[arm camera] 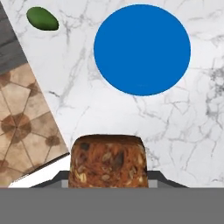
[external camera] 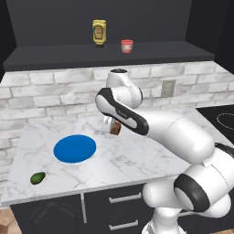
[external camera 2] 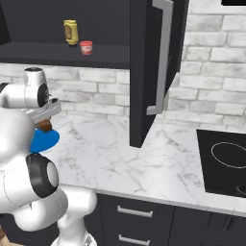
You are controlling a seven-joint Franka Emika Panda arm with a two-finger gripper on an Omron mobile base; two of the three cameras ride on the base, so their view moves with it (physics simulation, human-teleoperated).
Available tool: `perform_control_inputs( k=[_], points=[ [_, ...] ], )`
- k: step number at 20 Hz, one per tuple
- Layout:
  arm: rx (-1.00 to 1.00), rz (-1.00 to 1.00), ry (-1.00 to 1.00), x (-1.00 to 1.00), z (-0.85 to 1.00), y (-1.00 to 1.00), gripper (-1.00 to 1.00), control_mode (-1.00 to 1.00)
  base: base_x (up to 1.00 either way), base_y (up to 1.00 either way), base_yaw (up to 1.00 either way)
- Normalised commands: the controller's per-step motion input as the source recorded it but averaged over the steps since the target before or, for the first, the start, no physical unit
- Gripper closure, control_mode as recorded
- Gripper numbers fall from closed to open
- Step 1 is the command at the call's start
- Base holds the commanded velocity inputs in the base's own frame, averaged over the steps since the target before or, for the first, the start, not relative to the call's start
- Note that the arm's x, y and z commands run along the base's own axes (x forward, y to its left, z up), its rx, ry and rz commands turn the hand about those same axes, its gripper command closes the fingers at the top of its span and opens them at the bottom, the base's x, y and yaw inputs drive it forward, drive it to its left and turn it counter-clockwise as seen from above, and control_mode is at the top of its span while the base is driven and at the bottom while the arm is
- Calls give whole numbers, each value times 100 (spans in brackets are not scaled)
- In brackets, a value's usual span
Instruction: Pick the avocado and bread from the counter and place them on the plate. Then pick the jam from the cabinet and place it next to the plate. Lastly close the cabinet door.
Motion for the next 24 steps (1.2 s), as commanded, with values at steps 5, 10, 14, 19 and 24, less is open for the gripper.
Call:
perform_control_inputs(
  k=[5,10,14,19,24],
  points=[
    [0,3,1,0,-13,53,100,-100,0,0,0],
    [0,0,0,1,-22,41,100,-100,0,0,0],
    [0,0,0,17,-29,40,100,-100,0,0,0],
    [0,0,0,19,-30,37,100,-100,0,0,0],
    [-1,0,0,27,-28,37,100,-100,0,0,0]
  ],
)
